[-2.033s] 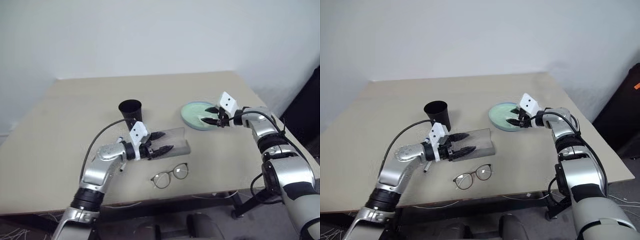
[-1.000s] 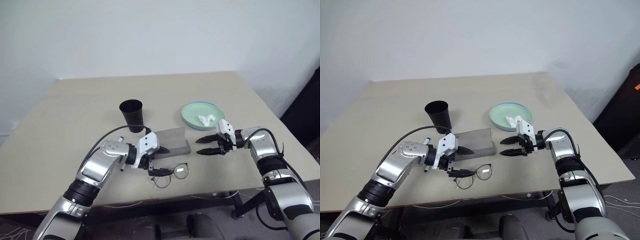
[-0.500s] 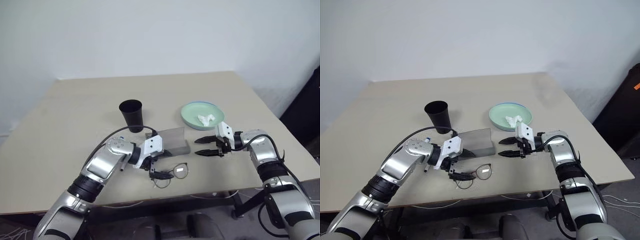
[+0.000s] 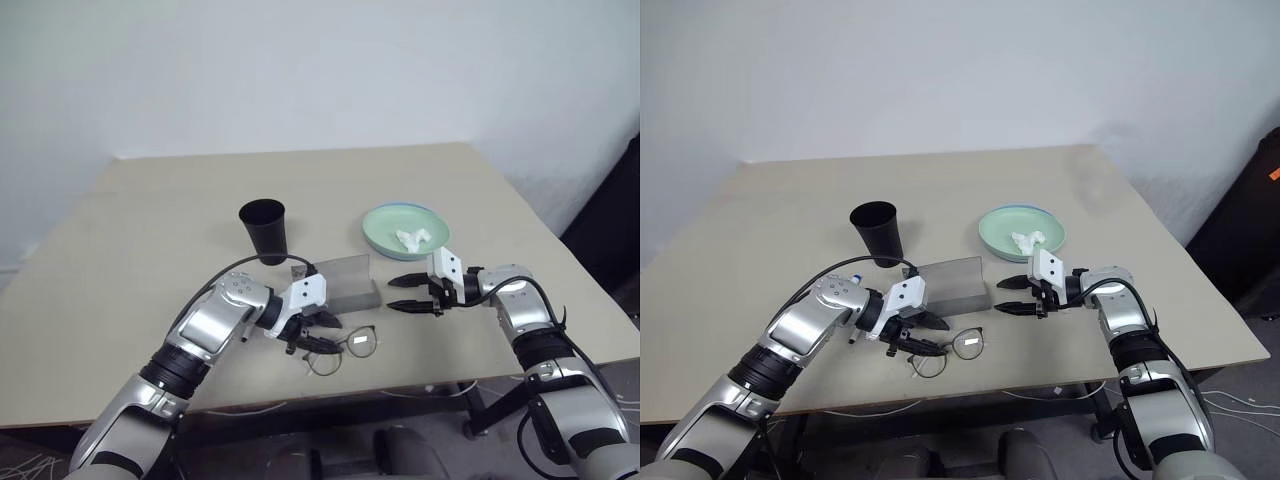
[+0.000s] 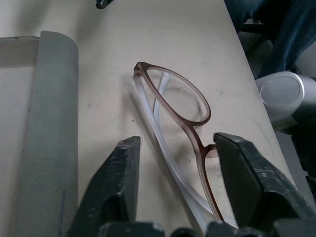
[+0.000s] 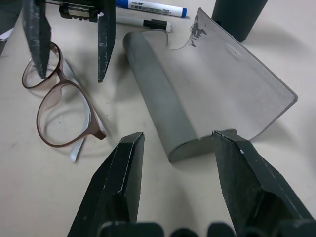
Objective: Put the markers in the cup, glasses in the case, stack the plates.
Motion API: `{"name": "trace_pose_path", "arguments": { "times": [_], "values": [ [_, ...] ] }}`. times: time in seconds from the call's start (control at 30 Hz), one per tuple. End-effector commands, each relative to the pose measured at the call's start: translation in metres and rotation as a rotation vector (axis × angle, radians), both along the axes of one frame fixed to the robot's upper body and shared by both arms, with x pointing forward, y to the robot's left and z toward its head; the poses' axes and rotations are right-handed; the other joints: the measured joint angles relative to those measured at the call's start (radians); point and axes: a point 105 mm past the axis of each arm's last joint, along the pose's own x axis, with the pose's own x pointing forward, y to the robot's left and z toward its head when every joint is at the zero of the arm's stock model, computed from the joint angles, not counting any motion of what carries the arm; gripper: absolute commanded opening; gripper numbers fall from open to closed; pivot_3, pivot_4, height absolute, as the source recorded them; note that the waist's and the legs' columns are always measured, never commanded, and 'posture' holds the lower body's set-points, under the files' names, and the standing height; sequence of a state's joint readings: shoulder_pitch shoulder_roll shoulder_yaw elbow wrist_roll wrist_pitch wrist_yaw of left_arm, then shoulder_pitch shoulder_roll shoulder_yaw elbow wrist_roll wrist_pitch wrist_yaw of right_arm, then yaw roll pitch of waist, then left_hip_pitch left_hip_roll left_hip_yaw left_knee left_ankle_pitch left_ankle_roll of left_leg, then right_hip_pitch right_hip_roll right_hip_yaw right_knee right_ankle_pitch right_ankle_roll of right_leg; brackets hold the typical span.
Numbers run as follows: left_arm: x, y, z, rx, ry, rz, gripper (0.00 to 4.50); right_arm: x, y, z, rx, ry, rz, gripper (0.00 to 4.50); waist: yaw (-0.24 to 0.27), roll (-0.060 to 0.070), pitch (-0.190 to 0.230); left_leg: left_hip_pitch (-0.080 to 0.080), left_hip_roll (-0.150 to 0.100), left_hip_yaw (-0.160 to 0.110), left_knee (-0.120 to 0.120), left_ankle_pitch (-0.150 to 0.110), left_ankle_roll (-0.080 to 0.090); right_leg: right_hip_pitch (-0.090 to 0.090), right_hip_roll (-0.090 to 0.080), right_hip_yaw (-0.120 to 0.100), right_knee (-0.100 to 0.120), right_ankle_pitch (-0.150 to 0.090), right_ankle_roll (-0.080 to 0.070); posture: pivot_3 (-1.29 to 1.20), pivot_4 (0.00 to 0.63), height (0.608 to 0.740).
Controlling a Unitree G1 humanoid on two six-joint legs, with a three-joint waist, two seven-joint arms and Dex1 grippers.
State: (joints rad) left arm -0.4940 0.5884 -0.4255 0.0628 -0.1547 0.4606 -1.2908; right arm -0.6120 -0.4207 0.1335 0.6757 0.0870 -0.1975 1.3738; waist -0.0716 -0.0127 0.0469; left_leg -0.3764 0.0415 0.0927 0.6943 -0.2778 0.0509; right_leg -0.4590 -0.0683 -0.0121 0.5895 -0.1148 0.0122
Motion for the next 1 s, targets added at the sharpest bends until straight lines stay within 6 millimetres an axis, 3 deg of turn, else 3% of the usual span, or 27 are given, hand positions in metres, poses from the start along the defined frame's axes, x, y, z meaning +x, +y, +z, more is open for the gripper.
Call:
{"name": "trace_pose_path", "arguments": {
  "times": [0.03, 0.13, 0.2, 0.37, 0.93, 1.0],
  "values": [
    [0.002, -0.004, 0.009, -0.01, -0.031, -0.024, 2.5, 0.005, -0.001, 0.014, 0.015, -0.064, -0.003, 2.37, 0.0, 0.0, 0.0, 0.0, 0.0, 0.0, 0.0, 0.0, 0.0, 0.0, 0.0, 0.0, 0.0, 0.0, 0.0, 0.0, 0.0, 0.732],
    [0.001, -0.005, 0.008, -0.011, -0.026, -0.026, 2.5, 0.006, 0.0, 0.014, 0.014, -0.068, -0.008, 2.37, 0.0, 0.0, 0.0, 0.0, 0.0, 0.0, 0.0, 0.0, 0.0, 0.0, 0.0, 0.0, 0.0, 0.0, 0.0, 0.0, 0.0, 0.732],
    [0.0, -0.006, 0.008, -0.017, -0.018, -0.024, 2.12, 0.007, 0.001, 0.014, 0.014, -0.071, -0.011, 2.37, 0.0, 0.0, 0.0, 0.0, 0.0, 0.0, 0.0, 0.0, 0.0, 0.0, 0.0, 0.0, 0.0, 0.0, 0.0, 0.0, 0.0, 0.732],
    [-0.008, -0.007, 0.008, -0.018, 0.001, -0.049, 0.55, 0.009, 0.001, 0.014, 0.015, -0.079, -0.019, 2.37, 0.0, 0.0, 0.0, 0.0, 0.0, 0.0, 0.0, 0.0, 0.0, 0.0, 0.0, 0.0, 0.0, 0.0, 0.0, 0.0, 0.0, 0.732],
    [-0.011, -0.001, 0.001, 0.04, -0.011, -0.081, 0.55, 0.015, 0.001, 0.015, 0.015, -0.103, -0.045, 2.37, 0.0, 0.0, 0.0, 0.0, 0.0, 0.0, 0.0, 0.0, 0.0, 0.0, 0.0, 0.0, 0.0, 0.0, 0.0, 0.0, 0.0, 0.732],
    [-0.012, -0.002, 0.001, 0.034, -0.004, -0.086, 0.19, 0.016, 0.001, 0.015, 0.015, -0.105, -0.048, 2.37, 0.0, 0.0, 0.0, 0.0, 0.0, 0.0, 0.0, 0.0, 0.0, 0.0, 0.0, 0.0, 0.0, 0.0, 0.0, 0.0, 0.0, 0.732]
  ]
}}
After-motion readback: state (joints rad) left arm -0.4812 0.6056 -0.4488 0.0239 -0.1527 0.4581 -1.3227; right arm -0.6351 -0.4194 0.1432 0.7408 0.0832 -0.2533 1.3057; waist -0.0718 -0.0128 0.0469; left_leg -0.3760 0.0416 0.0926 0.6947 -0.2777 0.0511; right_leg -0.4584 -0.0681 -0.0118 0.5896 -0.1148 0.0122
